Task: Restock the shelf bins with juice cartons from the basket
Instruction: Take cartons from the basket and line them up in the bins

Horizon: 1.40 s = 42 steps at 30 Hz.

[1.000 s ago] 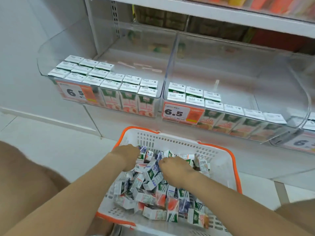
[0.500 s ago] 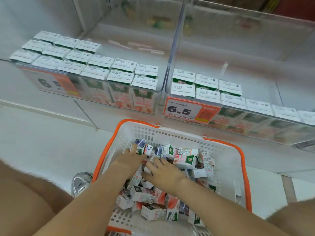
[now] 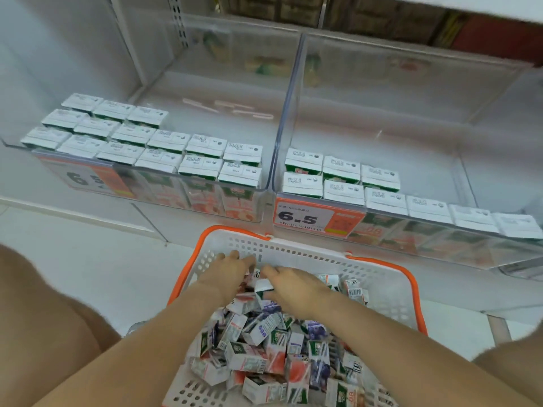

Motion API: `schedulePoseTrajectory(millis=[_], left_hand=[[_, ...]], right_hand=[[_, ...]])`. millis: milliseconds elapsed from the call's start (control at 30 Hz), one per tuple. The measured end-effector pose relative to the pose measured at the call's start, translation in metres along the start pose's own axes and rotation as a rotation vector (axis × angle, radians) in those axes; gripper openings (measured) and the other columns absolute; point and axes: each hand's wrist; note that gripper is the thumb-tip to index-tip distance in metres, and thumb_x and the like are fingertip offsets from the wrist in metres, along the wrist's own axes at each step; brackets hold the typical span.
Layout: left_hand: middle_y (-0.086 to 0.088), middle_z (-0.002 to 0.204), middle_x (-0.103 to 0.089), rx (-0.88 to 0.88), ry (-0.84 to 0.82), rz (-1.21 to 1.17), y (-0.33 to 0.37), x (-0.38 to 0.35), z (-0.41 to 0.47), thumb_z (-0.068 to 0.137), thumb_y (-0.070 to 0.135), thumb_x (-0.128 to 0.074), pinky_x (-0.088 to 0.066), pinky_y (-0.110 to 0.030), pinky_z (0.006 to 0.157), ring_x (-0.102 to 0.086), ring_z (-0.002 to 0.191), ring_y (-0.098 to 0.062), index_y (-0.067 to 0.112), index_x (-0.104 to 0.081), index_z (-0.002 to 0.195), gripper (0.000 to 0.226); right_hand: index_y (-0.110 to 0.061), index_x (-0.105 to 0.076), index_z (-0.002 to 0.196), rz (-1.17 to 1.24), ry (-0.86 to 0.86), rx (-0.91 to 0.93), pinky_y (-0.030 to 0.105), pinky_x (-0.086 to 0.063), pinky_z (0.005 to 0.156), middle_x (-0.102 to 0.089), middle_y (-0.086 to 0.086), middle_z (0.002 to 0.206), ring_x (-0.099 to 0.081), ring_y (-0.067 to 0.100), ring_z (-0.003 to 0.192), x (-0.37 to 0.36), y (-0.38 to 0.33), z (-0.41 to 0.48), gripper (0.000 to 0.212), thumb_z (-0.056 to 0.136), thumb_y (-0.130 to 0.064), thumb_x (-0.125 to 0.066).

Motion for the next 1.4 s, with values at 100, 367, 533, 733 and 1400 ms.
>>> schedulePoseTrajectory(millis=[100, 367, 533, 733, 1400], left_hand=[[-0.013, 0.119, -0.063, -0.003, 0.037, -0.187, -0.004, 0.01, -0.012, 0.1, 0.011, -0.062, -0.048, -0.037, 0.082, -0.059, 0.095, -0.029, 0.019, -0.044, 0.134, 0.039], [0.0, 0.109, -0.061, -0.002, 0.138, -0.451, 0.009, 0.041, -0.051, 0.093, 0.03, -0.074, -0.042, -0.03, 0.071, -0.058, 0.096, -0.023, 0.021, -0.059, 0.111, 0.025], [0.008, 0.088, -0.059, -0.067, 0.119, -0.522, 0.02, 0.07, -0.097, 0.097, 0.038, -0.07, -0.042, -0.026, 0.064, -0.057, 0.074, -0.01, 0.026, -0.061, 0.119, 0.027], [0.0, 0.093, -0.068, -0.26, 0.239, -0.563, 0.047, 0.111, -0.147, 0.093, 0.053, -0.07, -0.055, -0.041, 0.077, -0.062, 0.065, -0.004, 0.04, -0.066, 0.104, 0.018], [0.013, 0.09, -0.075, -0.501, 0.861, -1.068, 0.308, 0.243, -0.13, 0.09, 0.037, -0.074, -0.062, -0.048, 0.077, -0.072, 0.084, -0.014, 0.033, -0.07, 0.099, 0.01]], right_hand=[[-0.018, -0.039, 0.146, 0.194, 0.005, -0.095, 0.049, -0.051, 0.094, -0.052, 0.015, 0.133, -0.057, 0.037, 0.113, 0.013, -0.001, -0.003, 0.042, 0.109, -0.036, -0.05], [-0.024, -0.048, 0.132, 0.411, 0.241, -0.138, 0.034, -0.037, 0.063, -0.047, 0.0, 0.093, -0.05, 0.013, 0.074, 0.037, -0.018, -0.041, 0.025, 0.109, -0.033, -0.052], [-0.019, -0.052, 0.136, 0.334, 0.326, -0.111, 0.031, -0.036, 0.064, -0.051, -0.009, 0.081, -0.051, 0.011, 0.073, 0.071, -0.043, -0.09, 0.035, 0.107, -0.038, -0.055], [-0.024, -0.056, 0.12, 0.027, 0.514, -0.12, 0.039, -0.051, 0.07, -0.062, -0.005, 0.087, -0.065, 0.026, 0.09, 0.131, -0.068, -0.162, 0.032, 0.105, -0.05, -0.047], [-0.017, -0.059, 0.132, 0.235, 1.218, -0.603, 0.031, -0.038, 0.081, -0.065, 0.006, 0.116, -0.059, 0.026, 0.103, 0.233, 0.112, -0.389, 0.026, 0.106, -0.023, -0.057]])
Point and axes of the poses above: each hand's wrist, its own z-axis towards the middle knuckle, its own x-axis out of the back of the hand, y = z × x
